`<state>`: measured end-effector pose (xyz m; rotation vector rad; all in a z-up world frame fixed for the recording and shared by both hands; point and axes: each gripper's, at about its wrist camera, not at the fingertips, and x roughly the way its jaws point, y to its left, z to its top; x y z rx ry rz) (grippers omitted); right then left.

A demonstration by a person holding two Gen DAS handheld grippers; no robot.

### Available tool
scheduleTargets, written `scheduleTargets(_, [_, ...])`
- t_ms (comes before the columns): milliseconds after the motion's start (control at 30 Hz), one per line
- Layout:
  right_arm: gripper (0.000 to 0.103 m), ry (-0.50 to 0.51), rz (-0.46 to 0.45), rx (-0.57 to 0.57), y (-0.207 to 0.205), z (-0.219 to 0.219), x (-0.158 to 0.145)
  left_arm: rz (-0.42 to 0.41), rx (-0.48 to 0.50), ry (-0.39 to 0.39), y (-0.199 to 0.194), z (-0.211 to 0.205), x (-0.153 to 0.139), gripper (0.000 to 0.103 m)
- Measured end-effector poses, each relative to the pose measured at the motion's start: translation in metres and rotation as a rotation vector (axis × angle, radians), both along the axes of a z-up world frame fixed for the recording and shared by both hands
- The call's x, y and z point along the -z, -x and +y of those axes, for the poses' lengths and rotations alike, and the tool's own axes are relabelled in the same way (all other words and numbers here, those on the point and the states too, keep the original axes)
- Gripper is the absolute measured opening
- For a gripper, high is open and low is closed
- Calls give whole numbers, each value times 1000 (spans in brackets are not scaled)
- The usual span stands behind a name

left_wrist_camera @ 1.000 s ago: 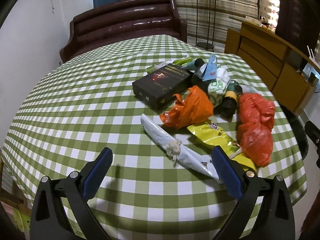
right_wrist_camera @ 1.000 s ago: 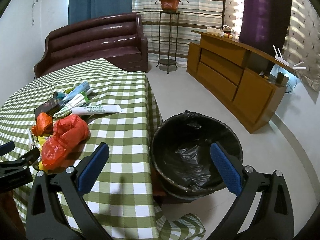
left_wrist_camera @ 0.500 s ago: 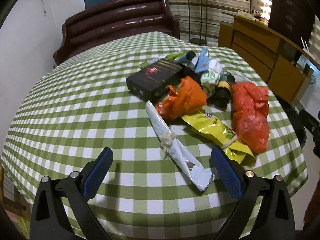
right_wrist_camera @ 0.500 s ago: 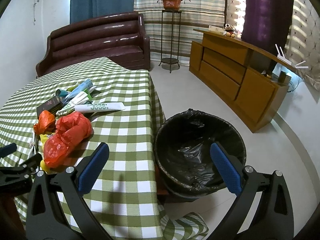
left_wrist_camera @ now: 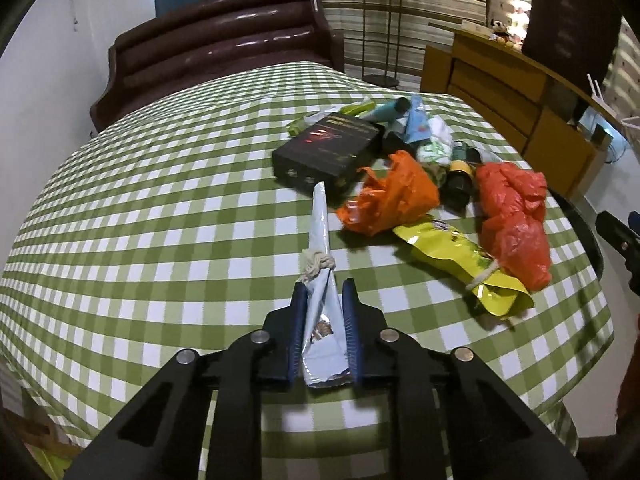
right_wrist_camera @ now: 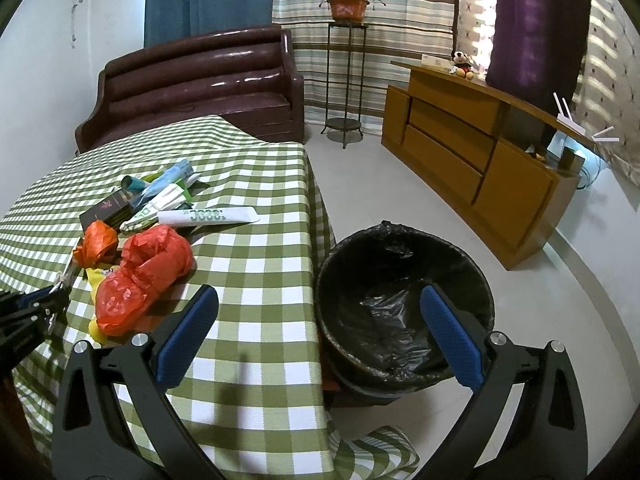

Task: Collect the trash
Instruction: 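Grasp the red plastic bag with the right gripper while the left gripper holds the white wrapper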

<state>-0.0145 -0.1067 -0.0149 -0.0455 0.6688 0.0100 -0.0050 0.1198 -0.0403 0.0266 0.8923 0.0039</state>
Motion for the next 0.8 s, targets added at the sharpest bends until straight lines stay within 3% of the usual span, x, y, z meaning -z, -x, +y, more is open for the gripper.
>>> scheduleTargets(67, [99,0,2,-8,0,5,0,-2,-2,0,-1,1,0,23])
scheduleTargets(133, [99,3,1,-18,-1,10,-1,-3,-2,3,-1,1,1,40])
scheduleTargets(267, [99,-4,-2,-43,-1,24,-6,-12,12,-1,-2,0,1,44])
scheduleTargets(367, [99,-10,-7,-67,-2,37,-9,-23,39,-9,-2,-2,1,36])
scheduleTargets(433, [99,-12,-8,-83,-3,43,-10,-30,53,-26,-2,-4,1,22])
scheduleTargets(467, [99,-13,-8,-93,-4,49,-11,-34,60,-38,-1,-4,1,21])
scheduleTargets(800, [98,-12,26,-150,-18,88,-5,-32,30,-8,5,18,1,18])
